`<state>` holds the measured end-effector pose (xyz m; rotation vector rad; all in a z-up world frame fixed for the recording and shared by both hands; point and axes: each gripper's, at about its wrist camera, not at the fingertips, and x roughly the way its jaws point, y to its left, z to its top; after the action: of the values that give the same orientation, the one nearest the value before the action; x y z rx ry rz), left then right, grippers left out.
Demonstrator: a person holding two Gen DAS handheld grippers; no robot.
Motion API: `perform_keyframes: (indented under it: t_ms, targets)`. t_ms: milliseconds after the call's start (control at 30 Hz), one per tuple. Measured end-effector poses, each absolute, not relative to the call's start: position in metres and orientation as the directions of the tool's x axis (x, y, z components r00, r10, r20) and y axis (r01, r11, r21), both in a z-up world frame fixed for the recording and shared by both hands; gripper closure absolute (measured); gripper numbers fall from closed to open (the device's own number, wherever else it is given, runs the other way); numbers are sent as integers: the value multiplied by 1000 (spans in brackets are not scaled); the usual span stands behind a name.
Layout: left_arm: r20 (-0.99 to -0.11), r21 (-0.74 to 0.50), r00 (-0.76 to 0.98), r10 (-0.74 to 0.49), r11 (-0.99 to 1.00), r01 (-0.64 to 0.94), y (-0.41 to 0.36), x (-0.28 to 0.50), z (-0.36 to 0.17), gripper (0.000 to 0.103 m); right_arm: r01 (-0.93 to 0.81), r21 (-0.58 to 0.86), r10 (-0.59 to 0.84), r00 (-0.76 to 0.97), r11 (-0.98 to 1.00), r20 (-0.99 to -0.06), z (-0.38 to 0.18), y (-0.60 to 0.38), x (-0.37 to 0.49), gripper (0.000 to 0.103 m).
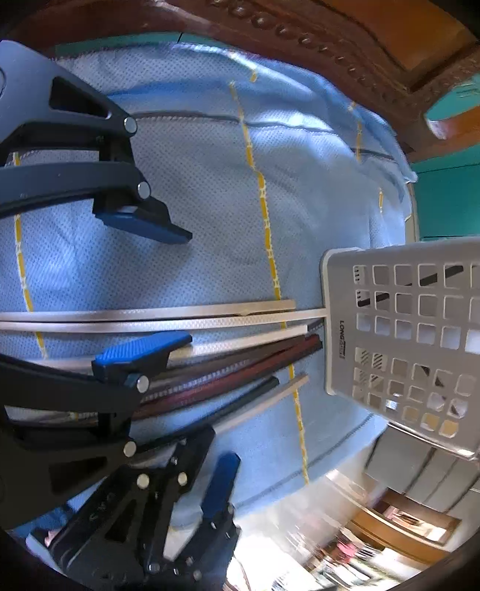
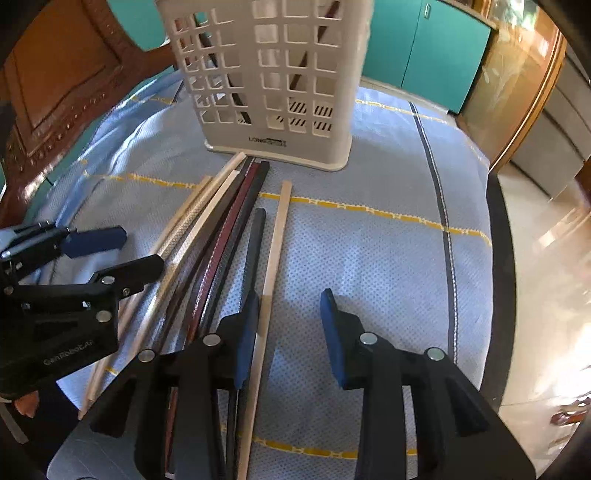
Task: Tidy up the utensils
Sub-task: 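Close the left tool on a light wooden chopstick while the right tool grasps another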
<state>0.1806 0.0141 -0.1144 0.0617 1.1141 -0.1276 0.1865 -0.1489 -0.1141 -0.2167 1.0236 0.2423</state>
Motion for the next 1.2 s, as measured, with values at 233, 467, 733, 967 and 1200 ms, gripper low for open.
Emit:
perform_keyframes:
  t_ms: [233,467,733,967,1200]
  targets:
    - [-892,-62,442,-95,994,87,22,183,-114,91,-298,-55,105,493,953,-863,-113,-154,189,68]
    - [-871,-206,441,-216,976,71,37,182,-109,90,-291,-44,109,487,956,-867,-113,-156,190,67]
    - [-874,-126,467,-132,991,44,33,182,-108,84,-287,-45,106,489,957,-866,-113,-155,192,66]
    - [-882,-16,469,-43,998,63,24,187,-117,82,-262,-60,84,506,963,-858,-114,-158,196,67]
    - [-879,-16,476,-36,999,46,22,193,-116,94,-281,-23,127,502,959,-856,-113,-157,194,96]
